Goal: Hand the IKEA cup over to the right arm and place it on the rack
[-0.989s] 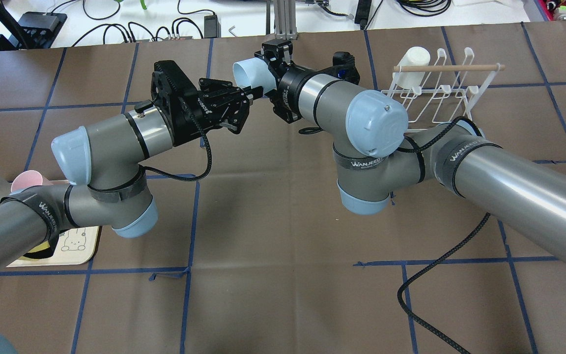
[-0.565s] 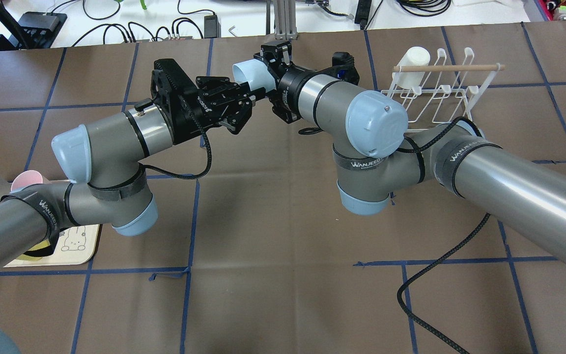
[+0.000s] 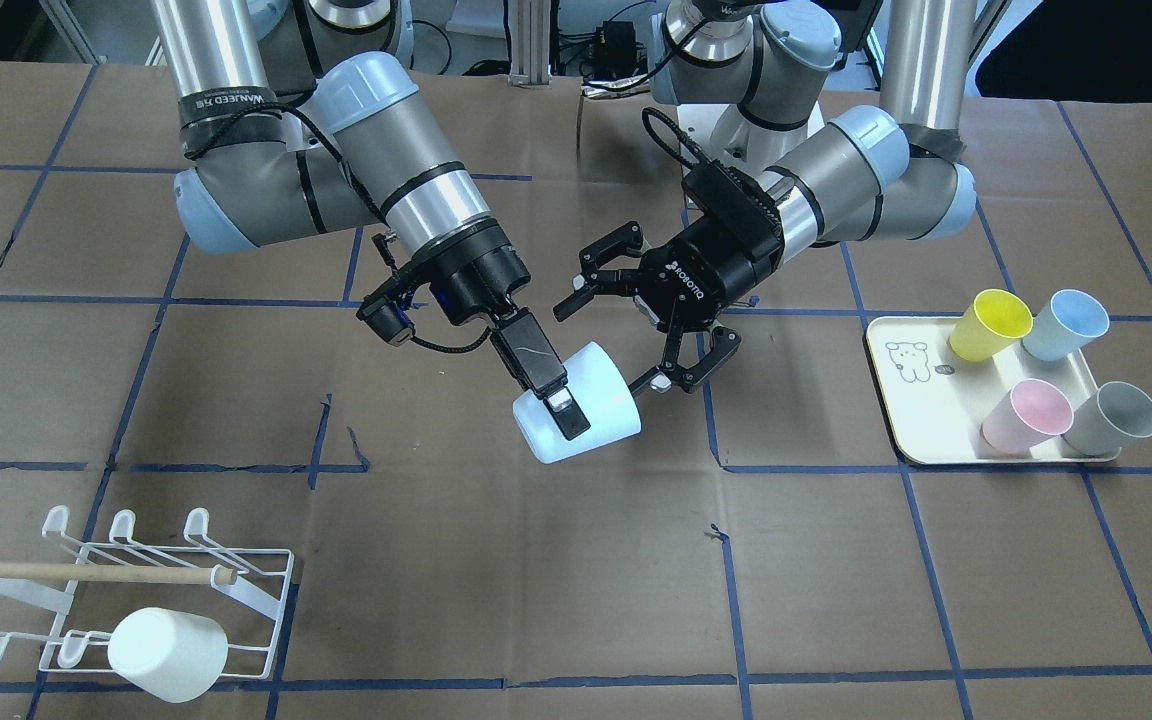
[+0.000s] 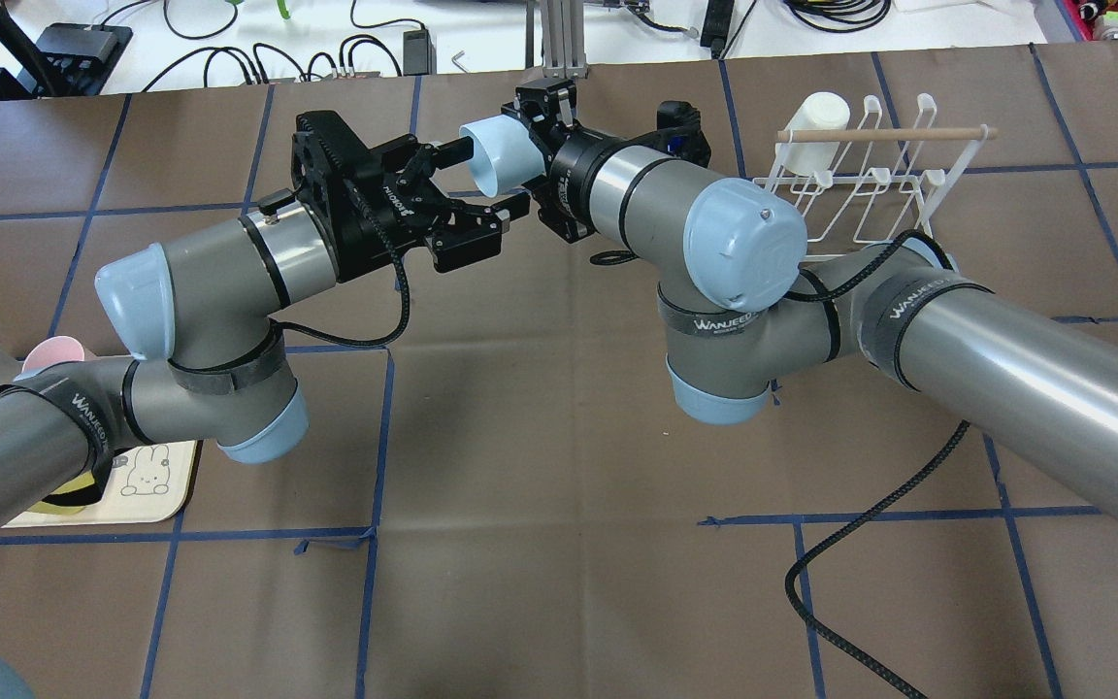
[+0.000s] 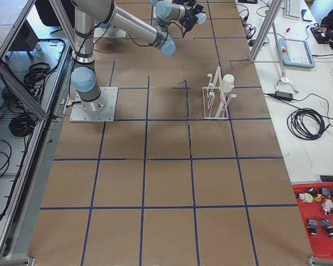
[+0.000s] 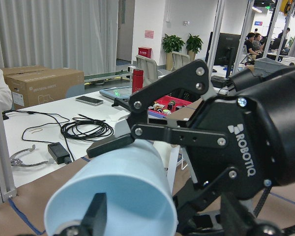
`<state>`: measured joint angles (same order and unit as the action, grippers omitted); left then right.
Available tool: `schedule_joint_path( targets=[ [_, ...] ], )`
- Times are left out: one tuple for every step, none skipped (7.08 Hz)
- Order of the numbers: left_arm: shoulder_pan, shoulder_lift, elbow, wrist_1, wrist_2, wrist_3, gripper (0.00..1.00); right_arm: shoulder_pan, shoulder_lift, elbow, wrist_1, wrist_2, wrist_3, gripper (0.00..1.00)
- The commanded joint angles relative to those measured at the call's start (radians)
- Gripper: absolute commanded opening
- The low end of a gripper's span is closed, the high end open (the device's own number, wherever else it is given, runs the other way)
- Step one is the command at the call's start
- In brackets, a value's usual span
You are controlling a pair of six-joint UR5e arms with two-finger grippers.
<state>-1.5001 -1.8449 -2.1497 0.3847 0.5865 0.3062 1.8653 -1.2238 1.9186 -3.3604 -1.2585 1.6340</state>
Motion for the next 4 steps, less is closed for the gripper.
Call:
schedule_joint_path(
  targets=[
    [0.047, 0.004, -0.004, -0.004, 0.006, -0.001, 0.98, 0.000, 0.003, -0.004, -0.002, -0.009, -0.003, 0.36],
    [0.143, 0.016, -0.007, -0.010, 0.003, -0.001, 0.98, -0.012, 0.004, -0.006, -0.011, -0.009, -0.006, 0.30],
    [0.209, 0.006, -0.006, -0.012, 0.003, -0.002, 0.98, -0.032, 0.004, -0.012, -0.011, -0.009, -0.016, 0.23],
    [0.222, 0.006, 0.004, -0.047, 0.042, -0.002, 0.98, -0.070, 0.001, -0.015, -0.011, -0.007, -0.034, 0.16]
  ],
)
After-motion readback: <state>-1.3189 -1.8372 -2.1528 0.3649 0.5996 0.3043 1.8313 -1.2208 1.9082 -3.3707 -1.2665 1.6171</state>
